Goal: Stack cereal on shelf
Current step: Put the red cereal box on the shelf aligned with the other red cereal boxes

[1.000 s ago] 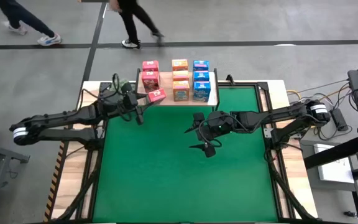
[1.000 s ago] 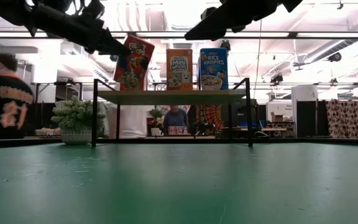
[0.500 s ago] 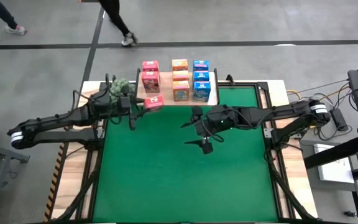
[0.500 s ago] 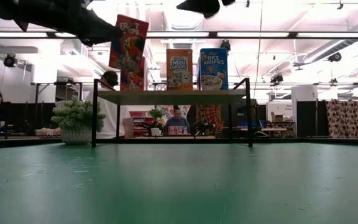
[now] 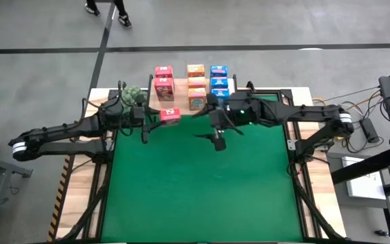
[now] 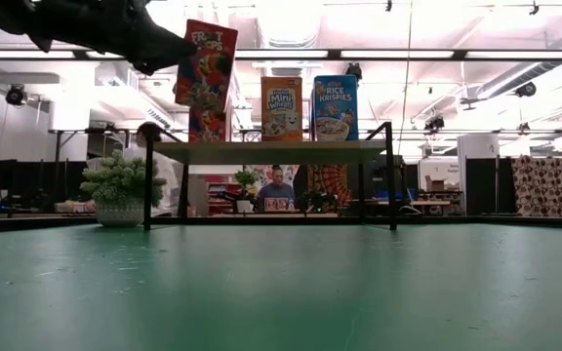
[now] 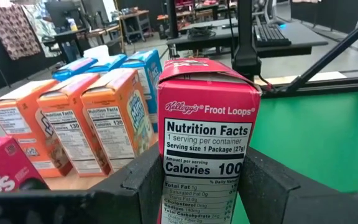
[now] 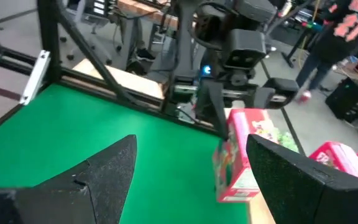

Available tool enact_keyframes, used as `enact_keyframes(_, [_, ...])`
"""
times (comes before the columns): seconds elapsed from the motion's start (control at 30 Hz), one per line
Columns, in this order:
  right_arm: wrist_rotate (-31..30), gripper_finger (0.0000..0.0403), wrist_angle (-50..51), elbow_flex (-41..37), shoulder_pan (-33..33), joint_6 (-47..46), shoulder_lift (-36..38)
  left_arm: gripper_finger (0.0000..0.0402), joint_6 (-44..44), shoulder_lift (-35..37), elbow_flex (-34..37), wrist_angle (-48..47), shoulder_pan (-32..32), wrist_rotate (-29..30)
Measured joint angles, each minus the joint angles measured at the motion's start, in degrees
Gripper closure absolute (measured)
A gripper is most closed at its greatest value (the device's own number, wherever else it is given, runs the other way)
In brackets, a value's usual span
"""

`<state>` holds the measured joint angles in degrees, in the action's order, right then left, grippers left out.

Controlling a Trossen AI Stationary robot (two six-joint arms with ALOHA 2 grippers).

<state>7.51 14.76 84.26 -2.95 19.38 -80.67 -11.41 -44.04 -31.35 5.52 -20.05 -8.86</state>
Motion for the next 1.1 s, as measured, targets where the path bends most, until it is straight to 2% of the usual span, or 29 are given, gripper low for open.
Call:
enact_keyframes(0.2, [0.02,0.011,6.8,9.91,-3.06,2.78,-7.36,0.0244,-0.03,-0.45,0.0,2.04,-0.02,0.06])
enact_keyframes(0.37, [0.29,0.011,14.62,21.31,-6.11,4.76,-14.62,0.0244,-0.07,-0.47,0.0,2.15,-0.02,0.2])
enact_keyframes(0.57, [5.5,0.011,25.57,34.77,-8.37,6.9,-23.21,0.0244,0.12,-0.51,0.0,2.15,-0.02,1.46])
enact_keyframes(0.67, [6.05,0.011,29.13,39.21,-8.56,8.55,-26.41,0.0244,0.39,-0.51,0.0,2.13,-0.02,1.45])
enact_keyframes(0.8, [6.03,0.011,31.92,41.7,-8.61,9.77,-28.47,0.0244,0.43,-0.51,0.0,1.97,-0.02,2.14])
enact_keyframes(1.1, [6.06,0.011,32.27,41.71,-8.86,9.44,-28.62,0.0244,0.41,-0.6,0.0,1.99,-0.02,2.38])
